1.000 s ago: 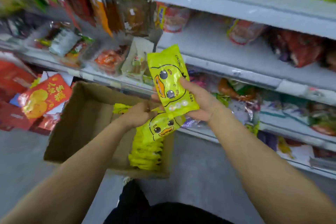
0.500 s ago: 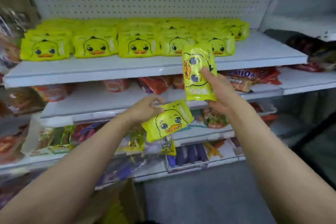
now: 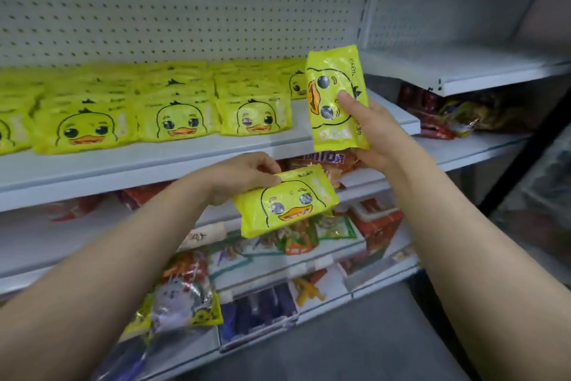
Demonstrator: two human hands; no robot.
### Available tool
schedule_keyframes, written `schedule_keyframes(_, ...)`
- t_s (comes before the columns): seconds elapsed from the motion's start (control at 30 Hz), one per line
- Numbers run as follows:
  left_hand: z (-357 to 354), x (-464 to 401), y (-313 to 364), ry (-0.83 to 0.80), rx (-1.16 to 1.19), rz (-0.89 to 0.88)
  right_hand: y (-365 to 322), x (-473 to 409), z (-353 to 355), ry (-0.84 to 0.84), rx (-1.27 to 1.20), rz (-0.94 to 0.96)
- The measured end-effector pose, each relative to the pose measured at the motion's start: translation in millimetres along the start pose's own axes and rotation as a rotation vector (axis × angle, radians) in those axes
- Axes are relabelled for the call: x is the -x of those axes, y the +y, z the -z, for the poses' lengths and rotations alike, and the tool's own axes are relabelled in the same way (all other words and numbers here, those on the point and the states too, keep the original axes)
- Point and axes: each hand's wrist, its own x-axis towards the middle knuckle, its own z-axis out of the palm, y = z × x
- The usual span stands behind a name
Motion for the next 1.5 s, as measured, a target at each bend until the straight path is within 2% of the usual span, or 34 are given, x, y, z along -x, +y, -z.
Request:
schedule_keyframes(0.2,-29.3,-66.1,42.3,-0.091,0.141,0.152,-16.5,-40.7,76.6,0.002,-0.006,0.039)
schedule_keyframes(0.33,-41.0,-95.7,75.8,-0.114,0.139,0.238,-30.1,-65.4,106.9,-0.008,-0.027,0.041)
schedule_keyframes(0.5,-45.5,-131.9,106.1,-0.124,0.184,0.253,-41.7,-108.7,128.2,-0.079,-0.027,0.020)
schedule_keyframes(0.6,-50.5,-151.6,119.5,-0.049,0.166,0.226,-47.2,-134.3,143.5,-0.139,-0.014,-0.002)
schedule_keyframes(0.87,-35.8,-199.4,143.1,0.241,-0.261,0.160,-61.9,-201.6,166.8,-0.266,-0.014,-0.018)
schedule_keyframes(1.17,12.0,-253.0,144.4,0.330,-0.687,0.109,-58.5,-258.4,158.9,-0.261,-0.027,0.029)
schedule_keyframes(1.5,58.2,-305.4,130.6,0.439,-0.822,0.008,-51.3,-302.2,149.9,-0.220,-0.005,0.070)
